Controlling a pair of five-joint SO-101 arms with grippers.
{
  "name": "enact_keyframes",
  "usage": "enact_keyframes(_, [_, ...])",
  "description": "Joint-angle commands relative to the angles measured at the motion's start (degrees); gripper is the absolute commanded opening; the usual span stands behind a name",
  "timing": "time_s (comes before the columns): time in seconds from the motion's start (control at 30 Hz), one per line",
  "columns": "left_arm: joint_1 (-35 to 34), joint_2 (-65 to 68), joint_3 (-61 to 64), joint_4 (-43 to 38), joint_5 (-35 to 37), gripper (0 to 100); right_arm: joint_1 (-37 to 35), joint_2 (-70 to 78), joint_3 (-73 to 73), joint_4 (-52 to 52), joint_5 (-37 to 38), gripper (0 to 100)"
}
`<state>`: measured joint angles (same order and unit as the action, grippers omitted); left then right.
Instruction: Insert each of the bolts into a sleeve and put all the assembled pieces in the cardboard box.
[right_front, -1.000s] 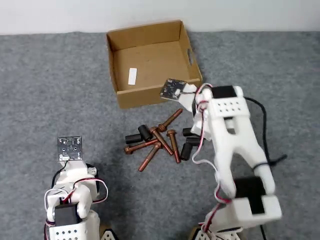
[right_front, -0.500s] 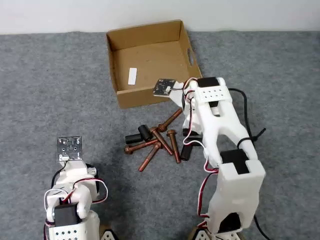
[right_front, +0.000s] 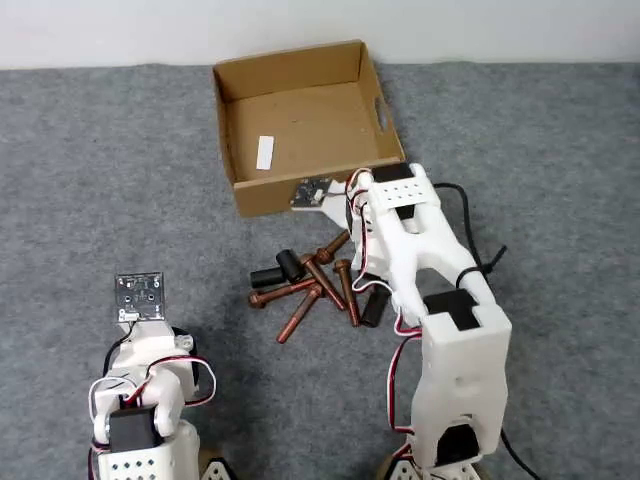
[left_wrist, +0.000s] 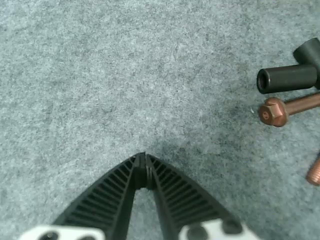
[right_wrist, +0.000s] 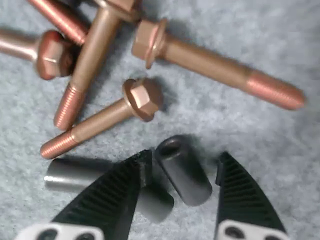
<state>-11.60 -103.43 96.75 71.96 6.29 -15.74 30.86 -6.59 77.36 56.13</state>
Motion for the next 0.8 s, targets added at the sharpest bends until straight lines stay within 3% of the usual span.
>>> enact_keyframes(0.0, [-0.26,-0.62,-0.31,0.26,0.35,1,1.01,1.71,-1.85,-1.71,0.35,21.7])
enact_keyframes(0.33, [-0.26,-0.62,-0.31,0.26,0.35,1,2.15,4.97,-7.03,0.57,-1.85,0.8])
enact_keyframes(0.53, [-0.26,-0.62,-0.31,0.26,0.35,1,2.07,4.97,-15.74,11.12,-2.37,0.9])
enact_keyframes(0.77, [-0.26,-0.62,-0.31,0.26,0.35,1,3.12,4.79,-33.85,25.80,-13.10,0.9])
